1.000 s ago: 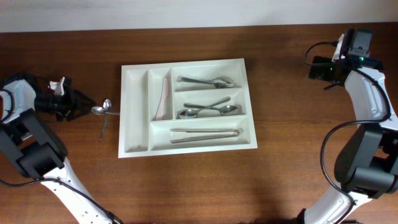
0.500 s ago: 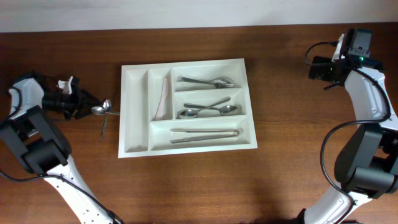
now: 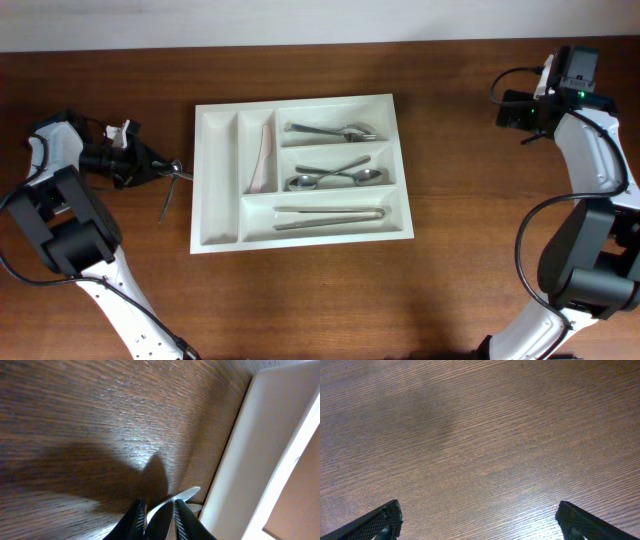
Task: Pack container
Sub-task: 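Lower the left gripper and grasp the remaining small silver spoon, then carry the spoon right and drop it into the tray's left compartment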
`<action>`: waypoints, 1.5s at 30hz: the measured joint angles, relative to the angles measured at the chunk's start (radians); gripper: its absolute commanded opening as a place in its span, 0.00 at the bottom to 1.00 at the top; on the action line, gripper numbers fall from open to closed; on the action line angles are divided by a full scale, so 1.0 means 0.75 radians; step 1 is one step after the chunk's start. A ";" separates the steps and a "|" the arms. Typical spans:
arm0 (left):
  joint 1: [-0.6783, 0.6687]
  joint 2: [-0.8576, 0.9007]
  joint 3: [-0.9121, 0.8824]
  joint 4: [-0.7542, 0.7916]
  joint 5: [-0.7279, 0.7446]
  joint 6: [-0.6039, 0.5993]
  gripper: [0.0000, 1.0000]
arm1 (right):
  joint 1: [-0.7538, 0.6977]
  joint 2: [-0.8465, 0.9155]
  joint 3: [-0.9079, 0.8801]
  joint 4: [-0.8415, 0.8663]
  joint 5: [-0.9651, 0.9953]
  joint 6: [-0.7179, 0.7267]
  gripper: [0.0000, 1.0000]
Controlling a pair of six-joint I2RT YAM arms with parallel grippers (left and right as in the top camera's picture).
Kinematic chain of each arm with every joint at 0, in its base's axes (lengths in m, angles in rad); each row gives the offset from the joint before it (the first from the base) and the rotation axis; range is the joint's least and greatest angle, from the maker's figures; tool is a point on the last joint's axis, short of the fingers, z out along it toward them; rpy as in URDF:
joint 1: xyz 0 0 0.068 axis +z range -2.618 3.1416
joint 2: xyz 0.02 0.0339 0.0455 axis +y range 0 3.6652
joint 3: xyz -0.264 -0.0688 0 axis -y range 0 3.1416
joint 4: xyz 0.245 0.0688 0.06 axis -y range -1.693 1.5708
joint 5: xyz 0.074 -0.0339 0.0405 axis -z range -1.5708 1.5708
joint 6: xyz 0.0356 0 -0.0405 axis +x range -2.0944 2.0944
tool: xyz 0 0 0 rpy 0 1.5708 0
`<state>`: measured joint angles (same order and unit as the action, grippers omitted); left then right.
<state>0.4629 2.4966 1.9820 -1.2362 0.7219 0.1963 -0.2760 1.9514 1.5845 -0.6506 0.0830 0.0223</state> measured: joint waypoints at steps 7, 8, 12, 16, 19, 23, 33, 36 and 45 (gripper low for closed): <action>0.000 0.001 0.000 0.001 -0.006 0.001 0.02 | 0.000 0.000 0.000 -0.001 -0.001 -0.001 0.99; 0.000 0.001 0.000 0.002 -0.011 0.001 0.02 | 0.000 0.000 0.000 0.000 0.000 0.000 0.99; 0.002 0.001 0.000 0.005 -0.020 0.002 0.02 | 0.000 0.000 0.000 0.000 0.000 0.001 0.99; 0.002 0.001 0.000 0.015 -0.020 0.002 0.02 | 0.000 0.000 0.000 0.000 0.000 0.001 0.99; 0.007 0.001 0.000 0.026 -0.020 0.002 0.02 | 0.000 0.000 0.000 0.000 0.000 0.001 0.99; 0.026 0.001 0.001 0.033 -0.019 0.001 0.02 | 0.000 0.000 0.000 0.000 0.000 0.001 0.99; 0.132 0.001 0.115 0.035 -0.020 0.001 0.02 | 0.000 0.000 0.000 0.000 0.000 0.001 0.99; 0.154 0.001 0.154 0.034 -0.020 -0.009 0.02 | 0.000 0.000 0.000 0.000 0.000 0.000 0.99; 0.159 0.003 0.399 -0.027 0.082 -0.030 0.02 | 0.000 0.000 0.000 0.000 0.000 -0.001 0.99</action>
<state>0.5819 2.4989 2.2810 -1.2564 0.7837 0.1741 -0.2760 1.9514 1.5845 -0.6506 0.0830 0.0219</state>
